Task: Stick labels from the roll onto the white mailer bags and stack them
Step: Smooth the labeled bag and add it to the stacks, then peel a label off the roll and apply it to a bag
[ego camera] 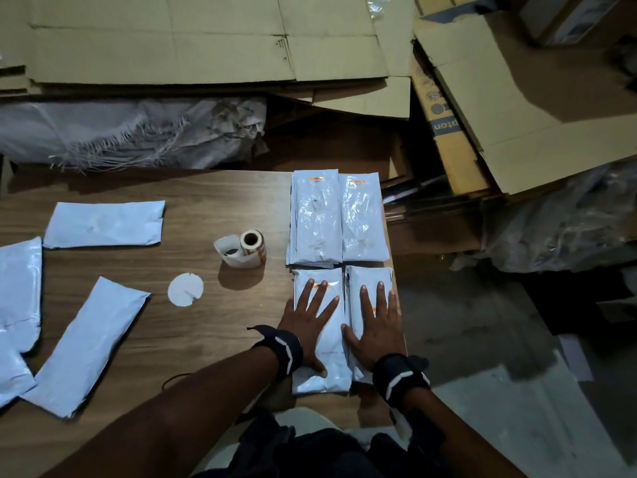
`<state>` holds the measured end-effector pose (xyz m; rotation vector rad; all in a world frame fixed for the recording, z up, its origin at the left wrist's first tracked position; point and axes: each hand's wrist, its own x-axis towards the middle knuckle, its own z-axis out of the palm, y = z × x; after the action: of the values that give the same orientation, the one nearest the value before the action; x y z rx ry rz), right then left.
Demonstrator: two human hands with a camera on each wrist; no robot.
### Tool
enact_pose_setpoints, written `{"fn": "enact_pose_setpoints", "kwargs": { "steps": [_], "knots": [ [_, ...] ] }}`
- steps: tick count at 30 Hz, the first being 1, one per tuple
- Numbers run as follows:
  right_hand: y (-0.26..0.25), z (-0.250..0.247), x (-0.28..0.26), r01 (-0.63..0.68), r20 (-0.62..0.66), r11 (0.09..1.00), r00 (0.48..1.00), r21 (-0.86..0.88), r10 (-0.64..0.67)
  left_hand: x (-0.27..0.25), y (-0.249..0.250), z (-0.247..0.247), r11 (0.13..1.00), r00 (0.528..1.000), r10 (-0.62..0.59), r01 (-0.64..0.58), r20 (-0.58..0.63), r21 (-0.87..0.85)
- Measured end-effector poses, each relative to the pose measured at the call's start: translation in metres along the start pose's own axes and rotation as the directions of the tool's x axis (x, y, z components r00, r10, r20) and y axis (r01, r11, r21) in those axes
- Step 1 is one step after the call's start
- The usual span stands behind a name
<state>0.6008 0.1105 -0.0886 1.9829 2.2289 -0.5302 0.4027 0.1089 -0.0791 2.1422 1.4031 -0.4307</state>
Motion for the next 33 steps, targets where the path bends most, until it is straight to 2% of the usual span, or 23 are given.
{"fn": "enact_pose_setpoints", "kwargs": {
  "steps": [9,11,14,17,22,27,33],
  "knots": [
    [-0.002,-0.002,0.002,0.003,0.035,0.999,0.999,-0.045,-0.001,0.0,0.0,0.002,1.0,1.0,0.004,-0.004,-0.015,0.007],
    [-0.003,-0.005,0.001,0.007,0.043,0.998,0.999,-0.07,-0.004,-0.005,0.0,-0.001,1.0,0.997,0.014,-0.013,-0.073,0.011],
    [-0.014,-0.011,-0.005,0.022,-0.075,0.998,0.997,-0.054,-0.026,-0.02,-0.004,-0.007,1.0,0.98,0.019,-0.021,-0.196,-0.006],
    [-0.031,-0.015,-0.008,0.052,-0.163,0.999,0.985,0.01,-0.049,-0.037,-0.011,-0.013,1.0,0.937,0.017,-0.019,-0.35,-0.002],
    [-0.068,-0.029,-0.008,0.141,-0.261,0.99,0.956,-0.001,-0.137,-0.058,-0.028,-0.018,0.998,0.82,-0.032,0.059,-0.571,0.028],
    [-0.112,-0.044,-0.003,0.258,-0.304,0.965,0.917,-0.039,-0.257,-0.072,-0.04,-0.025,0.977,0.746,-0.172,0.212,-0.643,-0.016],
    [-0.162,-0.041,0.002,0.397,-0.307,0.917,0.868,-0.043,-0.39,-0.106,-0.068,-0.023,0.943,0.632,-0.309,0.302,-0.711,-0.141]
  ]
}}
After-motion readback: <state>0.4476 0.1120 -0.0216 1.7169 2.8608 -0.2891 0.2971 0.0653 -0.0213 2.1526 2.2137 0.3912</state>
